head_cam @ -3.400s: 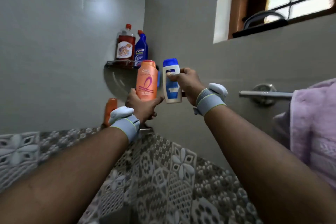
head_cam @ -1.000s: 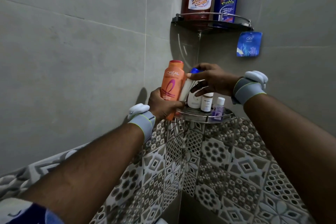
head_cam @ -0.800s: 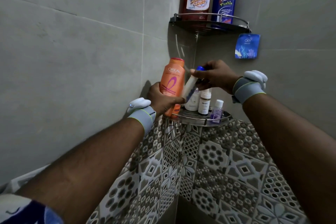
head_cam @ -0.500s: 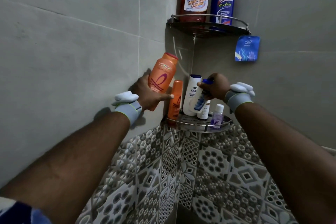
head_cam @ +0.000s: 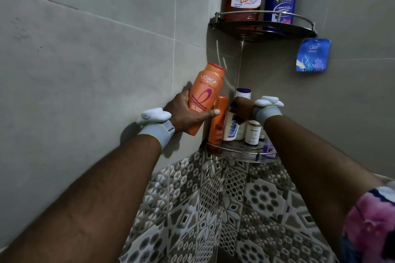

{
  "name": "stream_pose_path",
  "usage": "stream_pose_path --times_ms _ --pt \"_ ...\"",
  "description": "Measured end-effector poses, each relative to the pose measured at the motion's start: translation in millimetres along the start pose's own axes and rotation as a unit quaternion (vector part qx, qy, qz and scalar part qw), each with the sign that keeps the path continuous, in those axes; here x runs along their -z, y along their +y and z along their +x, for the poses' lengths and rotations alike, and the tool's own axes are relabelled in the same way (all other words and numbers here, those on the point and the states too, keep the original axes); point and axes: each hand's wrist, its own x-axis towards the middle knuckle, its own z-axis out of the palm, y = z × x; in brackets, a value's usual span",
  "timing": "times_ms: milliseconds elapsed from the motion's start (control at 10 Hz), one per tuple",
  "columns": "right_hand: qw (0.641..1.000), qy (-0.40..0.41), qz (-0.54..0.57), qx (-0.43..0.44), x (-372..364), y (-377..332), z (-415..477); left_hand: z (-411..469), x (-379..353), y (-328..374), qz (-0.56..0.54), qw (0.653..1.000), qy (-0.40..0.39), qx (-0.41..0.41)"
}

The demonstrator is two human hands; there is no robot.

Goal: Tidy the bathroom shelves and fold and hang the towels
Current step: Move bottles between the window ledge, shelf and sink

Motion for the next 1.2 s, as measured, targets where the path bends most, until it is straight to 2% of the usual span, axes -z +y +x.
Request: stream_pose_path --times_ms 400,500,600,700,800,900,1000,1100,1200 --pt "0.996 -0.012 -0.086 0.025 -10 5 17 6 -3 -6 0.000 1.000 -0.015 -0.024" --pt "1.000 -0.015 0.015 -0.004 -9 5 12 6 -3 -4 -0.002 0.999 -0.022 -0.035" --pt "0.999 0.013 0.034 0.003 -8 8 10 3 -3 -2 0.003 0.999 -0.021 -0.036" --pt "0.998 0.046 0.030 0.031 -4 9 6 2 -3 -2 0.011 0.999 -0.015 -0.029" --pt "0.985 0.114 0.074 0.110 14 -1 -15 -3 -4 3 0.010 1.000 -0.003 -0.012" --pt "0.960 0.112 0.206 0.151 31 -19 -52 -10 -5 11 0.009 1.000 0.006 0.005" --pt "0.949 0.021 0.283 0.138 36 -31 -77 -13 -7 17 0.004 1.000 0.019 0.023" --pt "0.956 -0.040 0.263 0.125 36 -36 -99 -18 -22 44 0.009 0.999 0.029 0.034" --pt "0.943 -0.012 0.309 0.123 43 -34 -109 -19 -38 70 -0.038 0.999 0.026 0.026"
